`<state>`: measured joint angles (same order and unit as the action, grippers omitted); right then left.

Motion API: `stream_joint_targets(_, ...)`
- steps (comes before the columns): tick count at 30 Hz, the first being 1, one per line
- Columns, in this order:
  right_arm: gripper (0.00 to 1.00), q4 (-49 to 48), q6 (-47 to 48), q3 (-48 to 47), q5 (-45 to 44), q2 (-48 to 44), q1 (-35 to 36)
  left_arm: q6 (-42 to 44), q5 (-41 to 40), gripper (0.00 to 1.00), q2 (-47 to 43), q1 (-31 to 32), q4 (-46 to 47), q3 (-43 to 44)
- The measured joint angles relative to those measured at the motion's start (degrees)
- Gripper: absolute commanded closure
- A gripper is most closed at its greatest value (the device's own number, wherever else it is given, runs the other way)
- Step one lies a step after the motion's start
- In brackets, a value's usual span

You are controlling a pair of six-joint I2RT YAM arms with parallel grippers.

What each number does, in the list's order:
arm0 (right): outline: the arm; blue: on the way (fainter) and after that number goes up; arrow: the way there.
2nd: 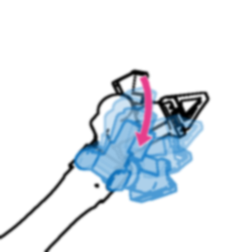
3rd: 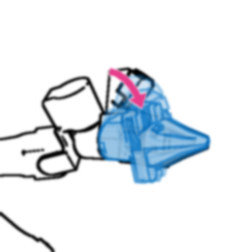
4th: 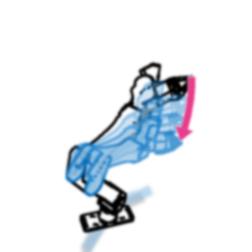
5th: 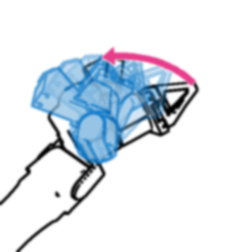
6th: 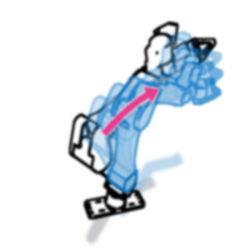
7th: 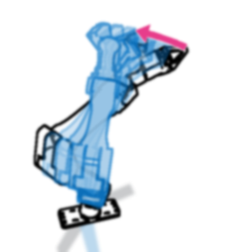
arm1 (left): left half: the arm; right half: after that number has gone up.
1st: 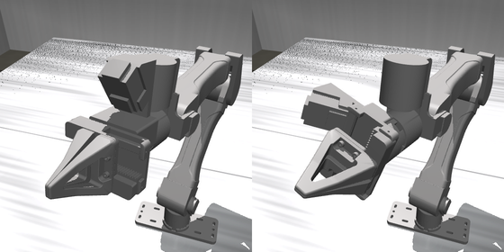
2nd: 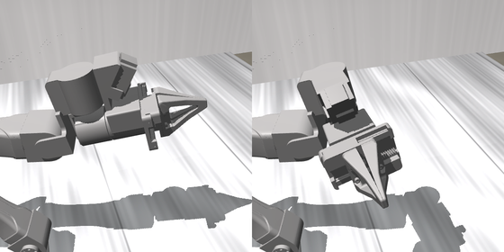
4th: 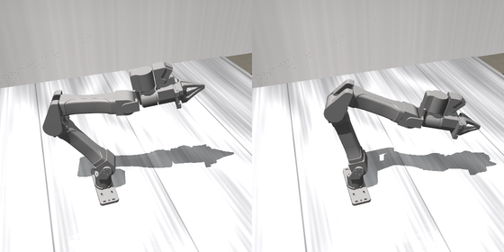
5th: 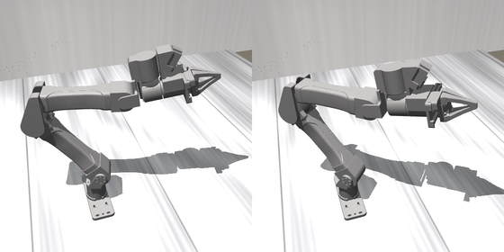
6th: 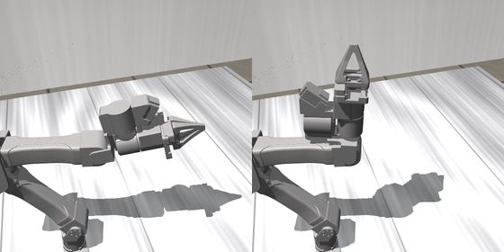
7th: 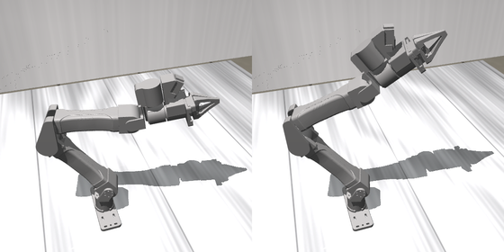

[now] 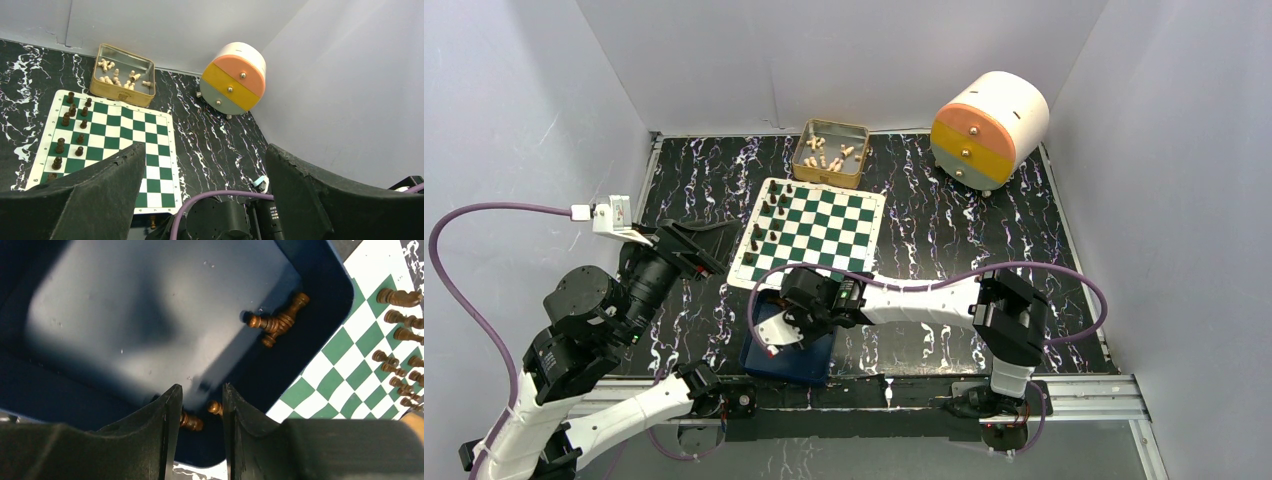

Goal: Set up the chess pieces on the board
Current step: Pick up the chess piece from the storage box.

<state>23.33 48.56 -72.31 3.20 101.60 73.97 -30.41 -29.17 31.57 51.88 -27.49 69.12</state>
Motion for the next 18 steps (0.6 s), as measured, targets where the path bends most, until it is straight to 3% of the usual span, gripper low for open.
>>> stream_joint_targets(7, 0.56, 5.4, 9.8, -1.7, -2.8, 0.3, 0.0, 0.0, 0.0, 0.15, 0.0, 0.0, 0.0, 0.0)
stream_joint_targets(18, 0.55, 9.3, 17.9, -5.4, -6.9, 3.7, 0.6, 0.0, 0.0, 0.15, -0.1, 0.0, 0.0, 0.0)
